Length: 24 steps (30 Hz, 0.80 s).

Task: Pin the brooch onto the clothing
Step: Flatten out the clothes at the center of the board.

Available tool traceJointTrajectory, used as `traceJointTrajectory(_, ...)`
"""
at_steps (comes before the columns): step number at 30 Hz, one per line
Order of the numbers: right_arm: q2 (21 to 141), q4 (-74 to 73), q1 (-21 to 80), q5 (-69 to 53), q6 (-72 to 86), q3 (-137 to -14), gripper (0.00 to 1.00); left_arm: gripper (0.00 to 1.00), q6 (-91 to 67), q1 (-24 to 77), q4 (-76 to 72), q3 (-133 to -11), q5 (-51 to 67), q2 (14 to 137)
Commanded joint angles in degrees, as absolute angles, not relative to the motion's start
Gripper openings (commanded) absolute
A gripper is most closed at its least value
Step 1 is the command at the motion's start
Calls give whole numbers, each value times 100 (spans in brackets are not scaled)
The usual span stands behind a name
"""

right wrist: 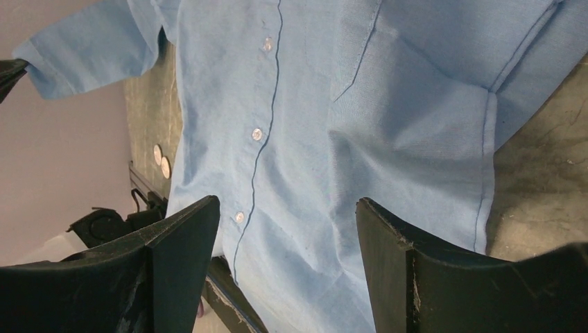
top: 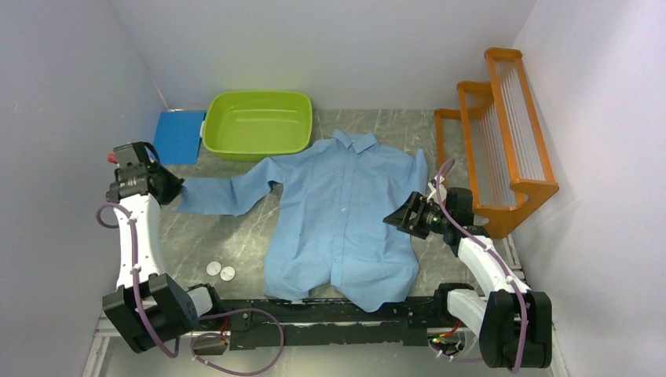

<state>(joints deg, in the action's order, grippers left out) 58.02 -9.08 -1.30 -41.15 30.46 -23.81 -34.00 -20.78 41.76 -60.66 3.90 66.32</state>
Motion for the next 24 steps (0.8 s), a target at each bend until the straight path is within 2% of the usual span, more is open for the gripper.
traceJointTrajectory(1,5659,-963,-110,-4088,2879,-2613,76,3,-2989,-2599,4329,-6510,26,6716)
traceJointTrajectory(6,5612,-1136,-107,-3922,2736,-2694,76,3,-3373,-3133,4205,-6674,12,6784)
traceJointTrajectory(12,5471,-1486,-110,-3528,2474,-2854,76,3,-3350,-3219,4474,-7360,-1489,6611)
traceJointTrajectory(17,5487,-1641,-114,-3284,2359,-2937,76,7,-3137,-3218,4288,-7375,-2463,6349)
traceJointTrajectory(18,5497,-1670,-114,-3279,2330,-2969,76,15,-3145,-3219,4288,-7363,-2449,6365)
traceJointTrajectory(19,5490,-1705,-114,-3278,2295,-2995,76,45,-3135,-3221,4278,-7346,-2356,6371)
traceJointTrajectory(20,5477,-1750,-114,-3278,2272,-3026,76,85,-3160,-3218,4295,-7358,-2252,6377)
traceJointTrajectory(21,5457,-1784,-114,-3272,2256,-3051,76,93,-3167,-3218,4327,-7370,-2062,6370)
traceJointTrajectory(24,5345,-1773,-114,-3285,2279,-3051,76,95,-2899,-3196,4113,-7214,-1005,6200)
